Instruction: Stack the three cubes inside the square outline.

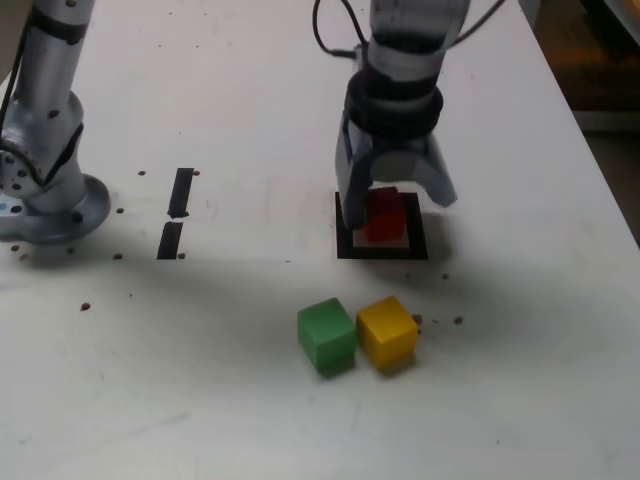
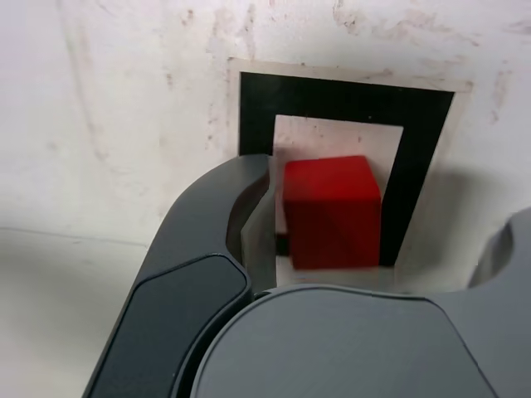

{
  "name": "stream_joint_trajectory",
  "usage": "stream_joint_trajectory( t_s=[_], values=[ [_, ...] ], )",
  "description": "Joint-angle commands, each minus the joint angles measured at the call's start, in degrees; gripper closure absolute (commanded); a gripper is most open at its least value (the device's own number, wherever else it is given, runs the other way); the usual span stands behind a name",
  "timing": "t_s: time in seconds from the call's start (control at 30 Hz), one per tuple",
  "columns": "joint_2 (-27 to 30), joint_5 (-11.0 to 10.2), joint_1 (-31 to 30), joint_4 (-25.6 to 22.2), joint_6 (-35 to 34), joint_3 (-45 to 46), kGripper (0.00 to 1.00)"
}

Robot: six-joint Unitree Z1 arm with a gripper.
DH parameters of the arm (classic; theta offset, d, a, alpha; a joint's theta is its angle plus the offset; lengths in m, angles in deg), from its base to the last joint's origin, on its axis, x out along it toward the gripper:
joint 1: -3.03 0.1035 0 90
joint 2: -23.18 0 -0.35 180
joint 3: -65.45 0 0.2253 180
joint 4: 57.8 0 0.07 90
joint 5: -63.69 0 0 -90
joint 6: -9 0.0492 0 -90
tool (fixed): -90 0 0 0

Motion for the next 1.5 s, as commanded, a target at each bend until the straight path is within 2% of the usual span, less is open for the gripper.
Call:
stream_joint_trajectory(
  t_s=[0.0,0.23,0.43,0.63,0.73,0.9,1.03,1.17,1.33,1.47],
  values=[
    [2.03,-0.23,-0.14,-2.55,1.99,-1.55,0.0],
    [6.53,-0.86,-3.83,-10.34,8.49,-5.68,0.0],
    [7.53,-2.03,-8.73,-12.59,14.09,-8.77,0.0],
    [7.08,-6.88,-15.91,-11.74,21.25,-10.32,0.01],
    [7.13,-8.18,-18.29,-11.56,24.34,-9.79,0.01],
    [6.93,-7.11,-19.36,-10.25,28.9,-9.42,0.01],
    [5.14,-5.53,-19.37,-8.74,33.41,-10.11,0.01],
    [2.36,-4.94,-19.44,-8.18,38.25,-11.92,0.01],
    [-0.8,-6.58,-20.15,-6.03,40.98,-11.08,0.02],
    [-1.38,-8.78,-20.36,-0.47,41.13,-6.28,0.03]
  ],
)
